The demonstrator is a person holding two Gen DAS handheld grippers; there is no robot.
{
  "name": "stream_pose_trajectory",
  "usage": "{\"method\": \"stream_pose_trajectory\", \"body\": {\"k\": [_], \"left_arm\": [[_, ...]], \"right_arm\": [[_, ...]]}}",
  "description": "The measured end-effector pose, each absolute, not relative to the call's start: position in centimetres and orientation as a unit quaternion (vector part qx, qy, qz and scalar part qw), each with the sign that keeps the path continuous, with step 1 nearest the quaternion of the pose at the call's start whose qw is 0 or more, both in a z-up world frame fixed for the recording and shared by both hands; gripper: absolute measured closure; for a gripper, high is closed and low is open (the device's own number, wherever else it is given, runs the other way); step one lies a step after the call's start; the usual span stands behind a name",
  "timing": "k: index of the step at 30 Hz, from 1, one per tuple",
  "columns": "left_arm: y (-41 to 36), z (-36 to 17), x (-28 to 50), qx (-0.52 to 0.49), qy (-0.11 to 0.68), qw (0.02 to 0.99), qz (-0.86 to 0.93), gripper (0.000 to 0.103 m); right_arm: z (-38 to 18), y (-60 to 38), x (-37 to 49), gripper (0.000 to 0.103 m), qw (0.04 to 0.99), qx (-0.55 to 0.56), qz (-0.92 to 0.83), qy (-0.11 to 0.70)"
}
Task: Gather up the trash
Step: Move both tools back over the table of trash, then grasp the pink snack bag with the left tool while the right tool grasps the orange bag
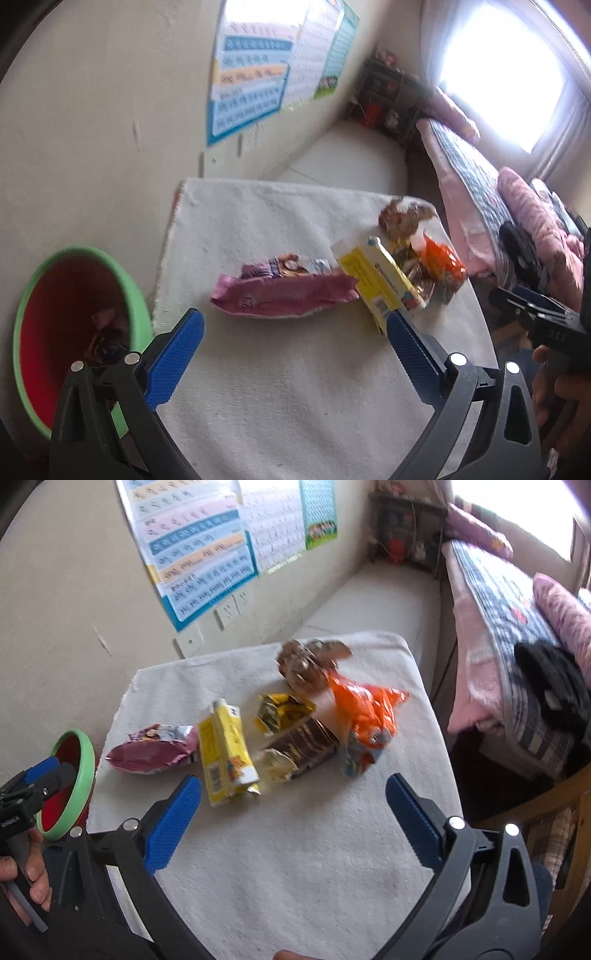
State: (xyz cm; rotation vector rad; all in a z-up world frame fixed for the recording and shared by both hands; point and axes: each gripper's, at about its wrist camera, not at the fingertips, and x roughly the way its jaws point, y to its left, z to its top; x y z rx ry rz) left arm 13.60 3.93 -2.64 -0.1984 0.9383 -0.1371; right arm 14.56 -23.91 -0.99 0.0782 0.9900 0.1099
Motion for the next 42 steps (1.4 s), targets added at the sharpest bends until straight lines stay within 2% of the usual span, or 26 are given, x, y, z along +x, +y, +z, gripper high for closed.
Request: {"method": "stream_pose_trajectory", "body": {"k": [18,26,29,34,38,41,42], "left_arm": [[2.2,-7.0,19.9,-0.025,0.514,0.852,-0.095,0.011],[-0.3,-9.1,21.9,0.084,0.540,0.826,-0.142,0.011],[-0.7,-10.2,22.4,0.104,0.550,0.816,-0.141,0.020],[-0.8,-11.0,23.2,0.105,0.550,0.818,-0.130,0.022],[-1.1,-11.4,23.2,0.112,0.550,0.818,-0.129,0.027],[-1.1,-11.4,23.2,0.111,0.549,0.818,-0.130,0.030],[-1.1,-11.4,23.2,0.110,0.549,0.818,-0.130,0.032]], "right_arm": [[-5.8,-27.3,21.4,0.005,0.853,0.042,0.013,0.520],[-7.9,-27.9,23.5,0.005,0.840,0.040,0.005,0.541],[-8.9,-27.8,24.3,0.005,0.835,0.035,0.005,0.550],[-9.9,-28.1,25.3,0.006,0.831,0.038,0.001,0.555],[-10.6,-28.4,25.8,0.025,0.824,0.054,0.010,0.564],[-11.4,-29.0,25.7,0.046,0.817,0.069,0.013,0.572],[-11.7,-29.3,25.7,0.050,0.814,0.078,0.012,0.575]]}}
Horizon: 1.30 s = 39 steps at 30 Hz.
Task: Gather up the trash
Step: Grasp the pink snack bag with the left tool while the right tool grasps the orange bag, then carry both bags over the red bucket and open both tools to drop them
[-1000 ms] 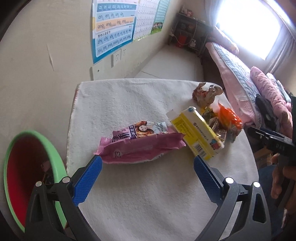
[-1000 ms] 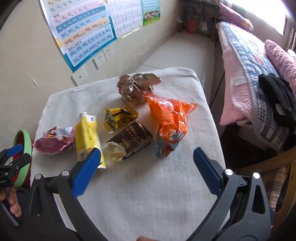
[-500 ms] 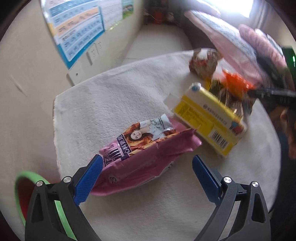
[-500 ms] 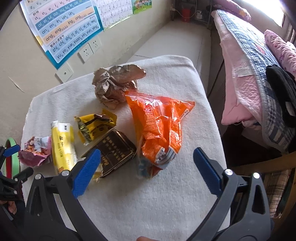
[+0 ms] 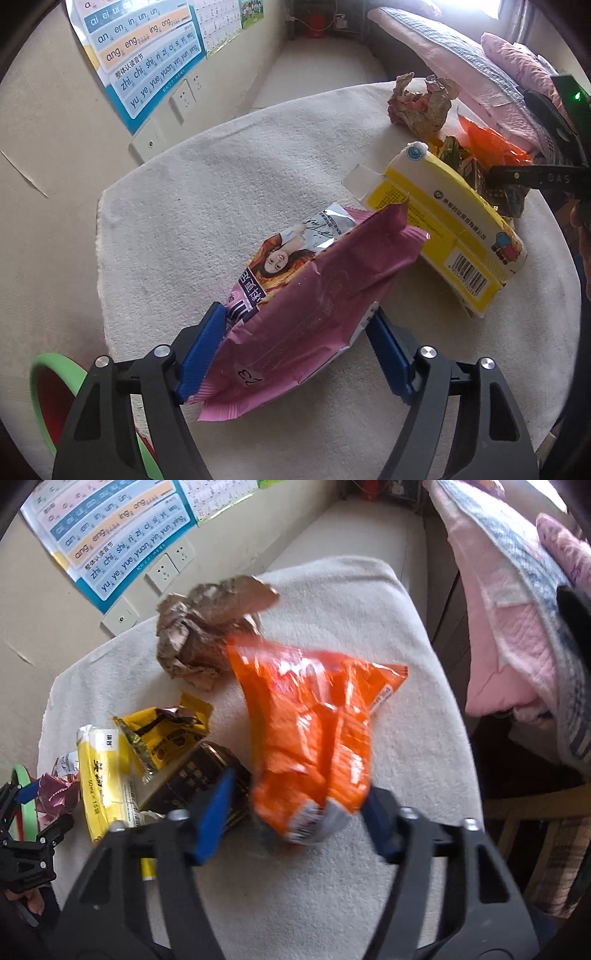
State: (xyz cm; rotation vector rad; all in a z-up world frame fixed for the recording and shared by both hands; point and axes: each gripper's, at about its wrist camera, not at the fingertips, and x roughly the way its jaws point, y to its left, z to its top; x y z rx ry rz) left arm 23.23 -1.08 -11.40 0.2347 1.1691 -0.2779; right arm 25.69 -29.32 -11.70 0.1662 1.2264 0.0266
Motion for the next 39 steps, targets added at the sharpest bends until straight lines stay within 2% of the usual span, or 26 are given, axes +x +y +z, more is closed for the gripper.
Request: {"method": "stream_pose_trajectory", "body": {"k": [7,16,23,39], "left_arm": [[-0.5,-10.6,22.1,0.084,0.541,0.826,-0.136,0.043],[0.6,-8.9,19.8,0.018,0.536,0.833,-0.136,0.043],[-0.1,-6.6,17.7,0.004,0.517,0.846,-0.135,0.043],[2.5,-2.5,14.0,-0.030,0.477,0.874,-0.091,0.043]], "right_arm": [[-10.7,-30.1,24.6,0.057,0.822,0.100,0.023,0.560],[-7.0,-30.0,22.7,0.057,0.845,0.085,0.026,0.527],[-3.9,-27.6,20.3,0.057,0.858,0.069,0.056,0.506],[-1.2,-22.4,16.0,0.057,0.865,0.040,0.111,0.488]]}}
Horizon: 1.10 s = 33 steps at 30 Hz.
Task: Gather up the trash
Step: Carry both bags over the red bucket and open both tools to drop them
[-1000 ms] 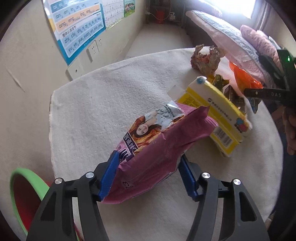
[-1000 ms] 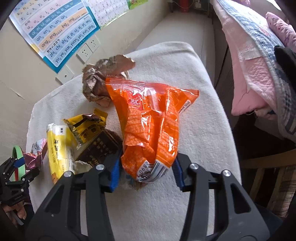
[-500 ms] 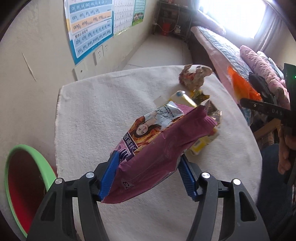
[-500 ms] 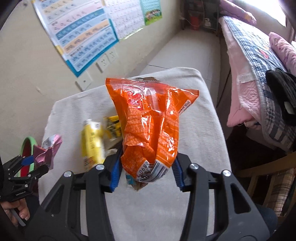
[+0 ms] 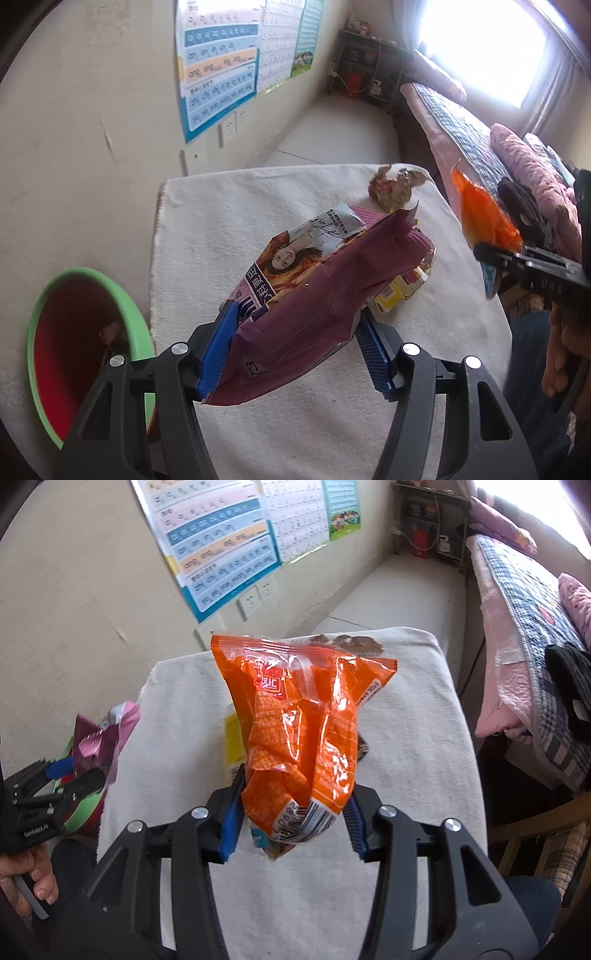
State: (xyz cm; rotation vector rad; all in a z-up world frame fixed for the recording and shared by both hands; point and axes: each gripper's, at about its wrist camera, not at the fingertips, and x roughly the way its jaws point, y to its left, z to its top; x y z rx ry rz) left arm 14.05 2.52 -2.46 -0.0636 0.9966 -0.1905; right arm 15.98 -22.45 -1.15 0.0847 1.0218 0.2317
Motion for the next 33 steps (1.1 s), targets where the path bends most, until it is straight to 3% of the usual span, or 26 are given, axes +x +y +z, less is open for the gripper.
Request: {"method": "stream_pose_trajectory", "body": {"k": [18,33], "left_arm": [[8.0,-1.4,12.2,-0.073,0.456,0.886,-0.046,0.043],[17.8,-1.4,9.5,-0.110,0.448,0.886,0.037,0.042]], "right_arm": [[-0.2,-14.7,13.8,0.057,0.859,0.002,0.170,0.482],[-0.3,-4.4,13.1,0.057,0.842,-0.029,0.254,0.476]]}}
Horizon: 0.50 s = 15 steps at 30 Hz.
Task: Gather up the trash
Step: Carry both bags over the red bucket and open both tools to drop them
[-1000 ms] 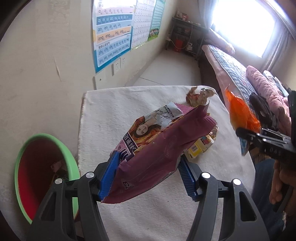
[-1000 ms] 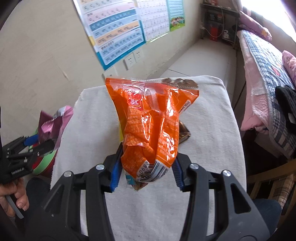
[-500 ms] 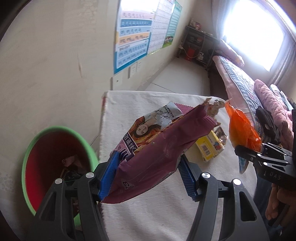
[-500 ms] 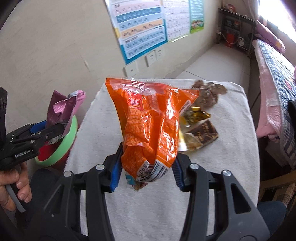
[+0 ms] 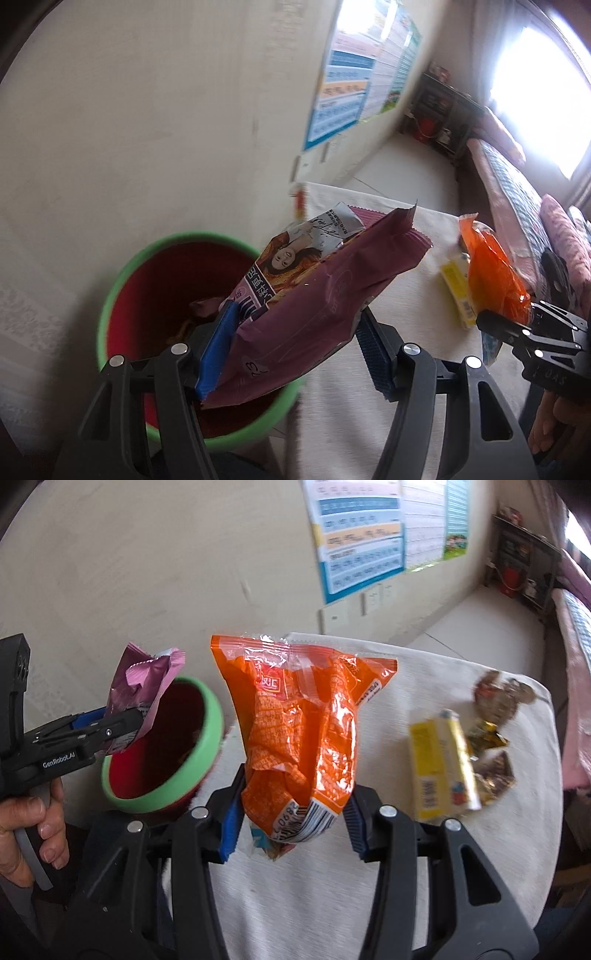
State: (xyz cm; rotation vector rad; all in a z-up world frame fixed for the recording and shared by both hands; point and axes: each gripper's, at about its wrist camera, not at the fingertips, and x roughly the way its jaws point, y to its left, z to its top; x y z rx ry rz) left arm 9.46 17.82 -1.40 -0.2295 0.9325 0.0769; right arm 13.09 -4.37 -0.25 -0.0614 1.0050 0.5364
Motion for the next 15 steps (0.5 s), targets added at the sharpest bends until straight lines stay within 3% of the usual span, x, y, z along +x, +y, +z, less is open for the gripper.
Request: {"method": "stream_pose_trajectory", "body": {"k": [15], "left_arm": [[26.5,-2.5,5.6,-0.147,0.447,0.876,0.104,0.042]], "right_arm": [[-1.0,6.8,12.6,0.057,0.811,-0.061,0.335,0.476]]}}
